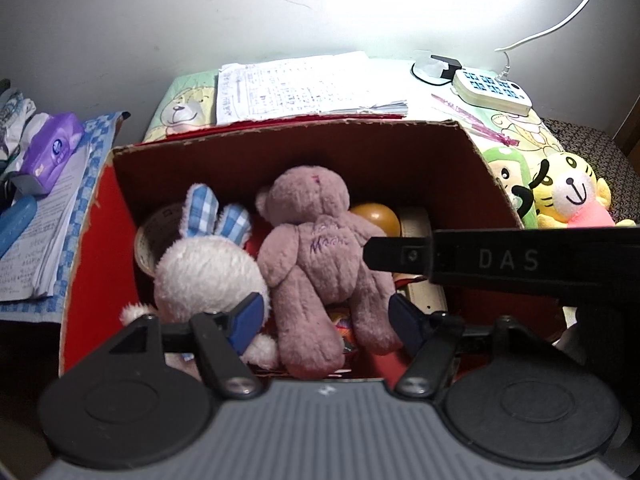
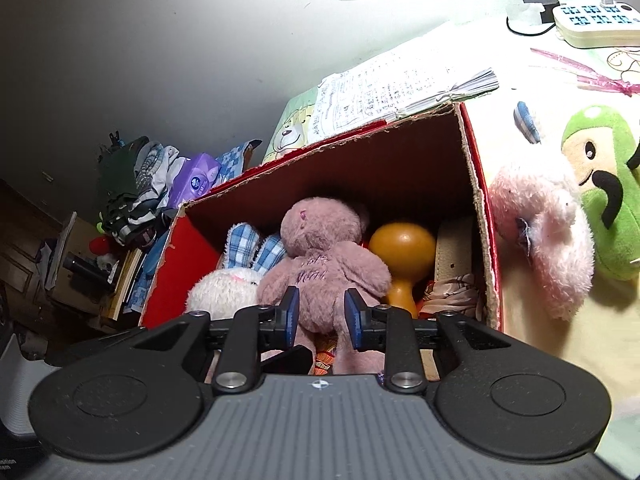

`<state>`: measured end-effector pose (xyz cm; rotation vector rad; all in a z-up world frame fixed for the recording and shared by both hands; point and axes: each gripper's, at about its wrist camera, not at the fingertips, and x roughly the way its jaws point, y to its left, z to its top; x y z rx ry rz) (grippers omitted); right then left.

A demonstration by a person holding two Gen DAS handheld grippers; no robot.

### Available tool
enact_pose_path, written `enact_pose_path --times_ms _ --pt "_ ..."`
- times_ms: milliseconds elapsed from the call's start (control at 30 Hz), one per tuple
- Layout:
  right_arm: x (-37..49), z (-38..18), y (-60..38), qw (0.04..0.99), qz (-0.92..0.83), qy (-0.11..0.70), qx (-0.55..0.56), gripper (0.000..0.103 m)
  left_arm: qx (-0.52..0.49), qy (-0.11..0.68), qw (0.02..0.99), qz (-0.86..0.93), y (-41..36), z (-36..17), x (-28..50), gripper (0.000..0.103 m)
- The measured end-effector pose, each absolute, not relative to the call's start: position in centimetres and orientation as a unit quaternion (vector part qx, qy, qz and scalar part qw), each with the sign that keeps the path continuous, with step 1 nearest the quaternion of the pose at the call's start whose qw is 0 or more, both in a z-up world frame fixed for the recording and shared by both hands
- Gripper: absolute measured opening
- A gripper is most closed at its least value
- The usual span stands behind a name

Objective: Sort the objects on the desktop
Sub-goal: 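Set the teddy bear down beside the bunny and open the right gripper, then move the right gripper to the yellow tiger plush and grasp its body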

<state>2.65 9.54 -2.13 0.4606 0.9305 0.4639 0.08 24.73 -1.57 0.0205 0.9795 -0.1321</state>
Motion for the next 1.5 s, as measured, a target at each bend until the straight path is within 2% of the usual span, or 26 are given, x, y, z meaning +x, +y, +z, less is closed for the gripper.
enact_pose_path --times_ms 200,267,333,667,867,1000,1133,1333,1500 --pt "1.3 -1.4 8.7 0.852 0.223 0.421 0.219 0.029 0.025 0.467 0.883 -0.023 23.8 -1.0 -1.0 0.073" --pt "0.9 -1.2 8.3 0.853 0.224 0.414 0.224 0.029 0.029 0.463 0.886 -0.012 23.4 -0.6 -1.3 0.078" --pt "0.6 -1.0 7.8 0.855 0.225 0.408 0.228 0.029 0.032 0.456 0.889 0.002 23.0 -0.2 -1.7 0.088" --pt "-1.2 0.5 3.0 0.867 0.217 0.379 0.242 0.030 0.055 0.436 0.898 0.016 18.6 1.6 -2.2 0.088" --pt "-2.2 1.4 -1.8 0.879 0.200 0.350 0.254 0.033 0.065 0.414 0.908 -0.019 14.3 3.3 -2.2 0.087" --pt "-2.7 1.5 -5.5 0.884 0.177 0.336 0.272 0.035 0.071 0.405 0.910 -0.051 11.1 3.7 -1.9 0.081" --pt "-3.2 1.2 -9.4 0.888 0.151 0.326 0.287 0.035 0.070 0.412 0.905 -0.086 7.9 3.3 -1.5 0.073" --pt "-3.4 -0.5 -15.0 0.892 0.085 0.334 0.293 0.036 0.031 0.426 0.889 -0.164 3.1 1.4 -0.5 0.071" --pt "-3.0 -1.9 -18.9 0.895 0.038 0.331 0.297 0.052 -0.037 0.457 0.863 -0.212 0.5 -1.6 1.5 0.070"
